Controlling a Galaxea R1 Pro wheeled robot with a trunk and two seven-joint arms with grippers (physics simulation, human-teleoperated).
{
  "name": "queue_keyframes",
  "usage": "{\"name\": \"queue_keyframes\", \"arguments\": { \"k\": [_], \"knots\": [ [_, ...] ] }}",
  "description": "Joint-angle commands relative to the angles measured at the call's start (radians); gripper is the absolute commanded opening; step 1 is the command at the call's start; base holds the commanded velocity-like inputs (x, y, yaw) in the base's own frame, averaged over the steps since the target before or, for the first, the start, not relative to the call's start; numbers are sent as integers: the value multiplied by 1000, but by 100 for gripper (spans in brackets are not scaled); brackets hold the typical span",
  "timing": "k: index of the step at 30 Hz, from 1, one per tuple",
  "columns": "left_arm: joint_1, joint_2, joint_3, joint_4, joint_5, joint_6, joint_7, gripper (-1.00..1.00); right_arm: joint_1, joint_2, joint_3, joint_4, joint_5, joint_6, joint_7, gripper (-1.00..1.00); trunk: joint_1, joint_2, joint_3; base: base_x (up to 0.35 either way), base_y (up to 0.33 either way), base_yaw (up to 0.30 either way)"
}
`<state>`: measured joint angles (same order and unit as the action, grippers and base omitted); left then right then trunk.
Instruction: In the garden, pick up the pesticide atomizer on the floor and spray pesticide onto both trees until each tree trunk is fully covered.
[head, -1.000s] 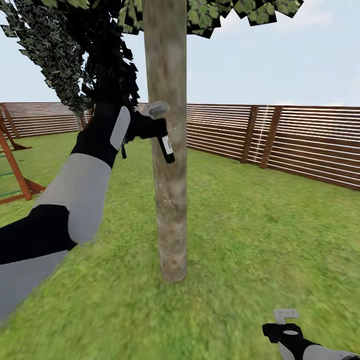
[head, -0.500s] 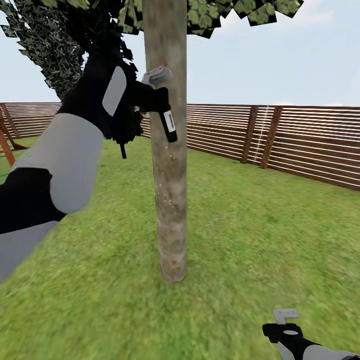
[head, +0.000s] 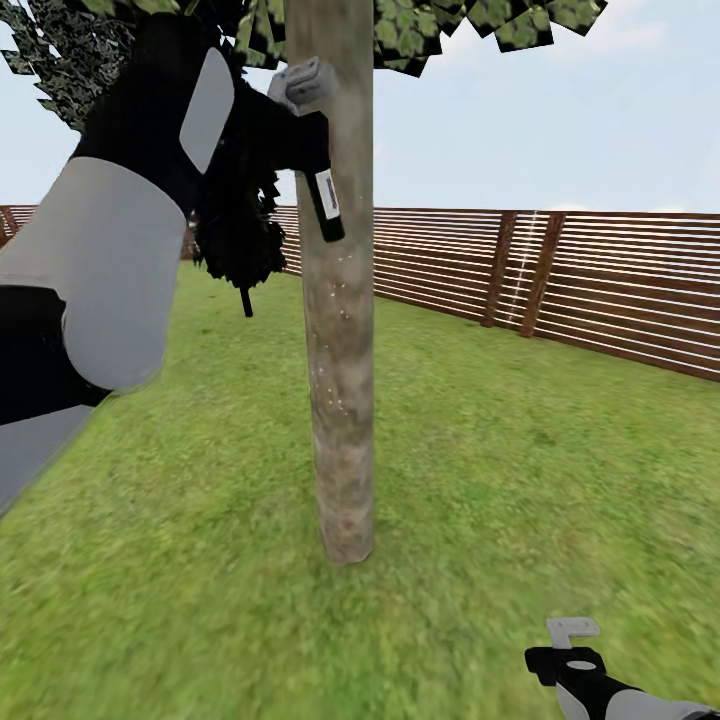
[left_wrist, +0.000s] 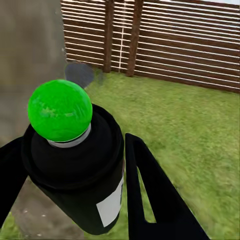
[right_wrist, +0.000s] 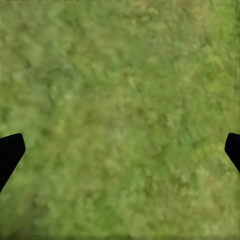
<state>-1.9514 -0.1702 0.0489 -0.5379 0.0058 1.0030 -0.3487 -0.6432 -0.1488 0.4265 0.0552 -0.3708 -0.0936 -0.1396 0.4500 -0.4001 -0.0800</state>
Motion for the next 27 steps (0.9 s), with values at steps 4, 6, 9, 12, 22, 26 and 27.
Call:
{"name": "queue_keyframes", "arguments": {
  "k": [4, 6, 9, 12, 22, 26, 27],
  "knots": [
    [-27, 1, 0, 15, -119, 1, 0, -100, 0, 0, 0, 0, 0, 0, 0, 100, 0, 0, 0, 0, 0, 0],
    [-29, 1, 0, 16, -152, 0, 0, -100, 0, 0, 0, 0, 1, 0, 0, 100, 0, 0, 0, 0, 0, 0],
    [-30, 1, 1, 16, -227, 0, 0, -100, 0, 0, 0, 0, 1, 0, 0, 100, 0, 0, 0, 0, 0, 0],
    [-30, 0, 1, 18, -245, 0, 0, -100, 0, -1, 0, 0, 1, 0, 0, 100, 0, 0, 0, 0, 0, 0],
    [-31, 1, 7, 103, -249, -7, 5, -100, 0, -2, 0, -1, 0, 0, 0, 100, 0, 0, 0, 0, 0, 0],
    [-31, 5, 16, 161, -249, -9, 9, -100, 0, -2, 0, -1, 1, 0, 0, 100, 0, 0, 0, 0, 0, 0],
    [-31, 6, 17, 180, -249, -10, 10, -100, 0, -2, 0, -1, 1, 0, 0, 100, 0, 0, 0, 0, 0, 0]
  ]
}}
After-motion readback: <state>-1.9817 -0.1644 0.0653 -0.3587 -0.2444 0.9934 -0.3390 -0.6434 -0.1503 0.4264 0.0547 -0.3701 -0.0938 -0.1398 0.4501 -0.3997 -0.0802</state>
